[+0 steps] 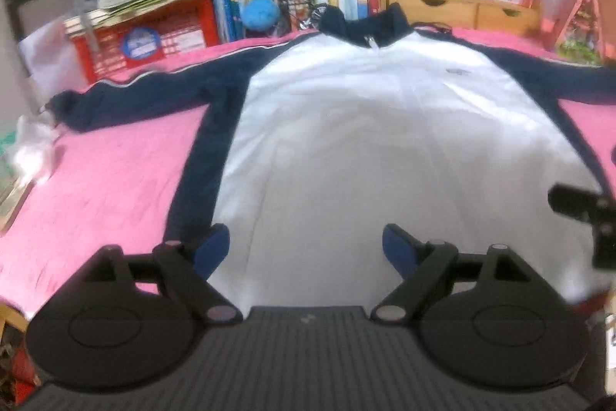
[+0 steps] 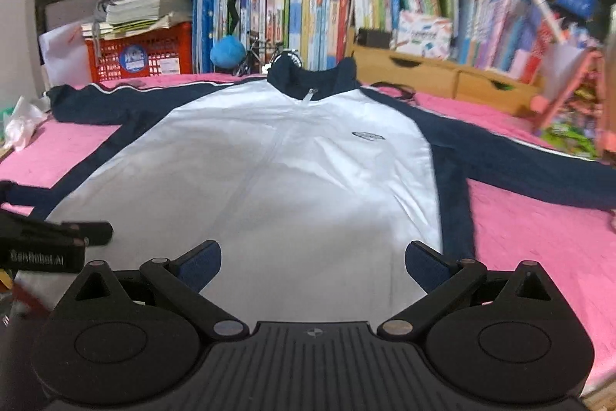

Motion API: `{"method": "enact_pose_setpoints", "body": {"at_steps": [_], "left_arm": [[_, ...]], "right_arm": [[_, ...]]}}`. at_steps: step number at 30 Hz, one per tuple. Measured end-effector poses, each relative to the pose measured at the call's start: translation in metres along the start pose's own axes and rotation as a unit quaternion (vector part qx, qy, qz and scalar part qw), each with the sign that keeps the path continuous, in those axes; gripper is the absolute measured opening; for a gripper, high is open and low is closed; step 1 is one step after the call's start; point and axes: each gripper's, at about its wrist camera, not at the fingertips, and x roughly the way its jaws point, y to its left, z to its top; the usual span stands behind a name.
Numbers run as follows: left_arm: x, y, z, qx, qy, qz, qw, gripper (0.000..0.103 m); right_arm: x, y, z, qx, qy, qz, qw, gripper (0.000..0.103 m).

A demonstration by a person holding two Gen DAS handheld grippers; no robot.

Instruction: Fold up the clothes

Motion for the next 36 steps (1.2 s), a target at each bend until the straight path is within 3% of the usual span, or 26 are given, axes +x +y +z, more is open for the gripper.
{"method": "enact_pose_setpoints", "body": {"at_steps": [4, 8, 18, 36], "left_arm": [[-0.05, 0.005, -0.026, -0.01, -0.027, -0.028, 0.9992, 0.096], [-0.062, 0.002, -0.027, -0.007, -0.048, -0.034, 0.9983, 0.098], [-0.045, -0.012, -0.034, 0.026, -0.021, -0.025, 0.9991, 0.098], [-0.032, -0.015, -0.041, 0.026, 0.018, -0.026, 0.9992, 0.098]], "right_arm": [[-0.06, 0.013, -0.029, 0.012, -0.022, -0.026, 0.999, 0.103], [-0.104, 0.027, -0.058, 0.024, -0.049, 0.002, 0.999, 0.103], [-0.081, 0.036, -0.064, 0.039, 0.008, -0.005, 0.999, 0.103], [-0.077, 0.054, -0.066, 0.008, 0.025, 0.001, 1.0, 0.103]]}}
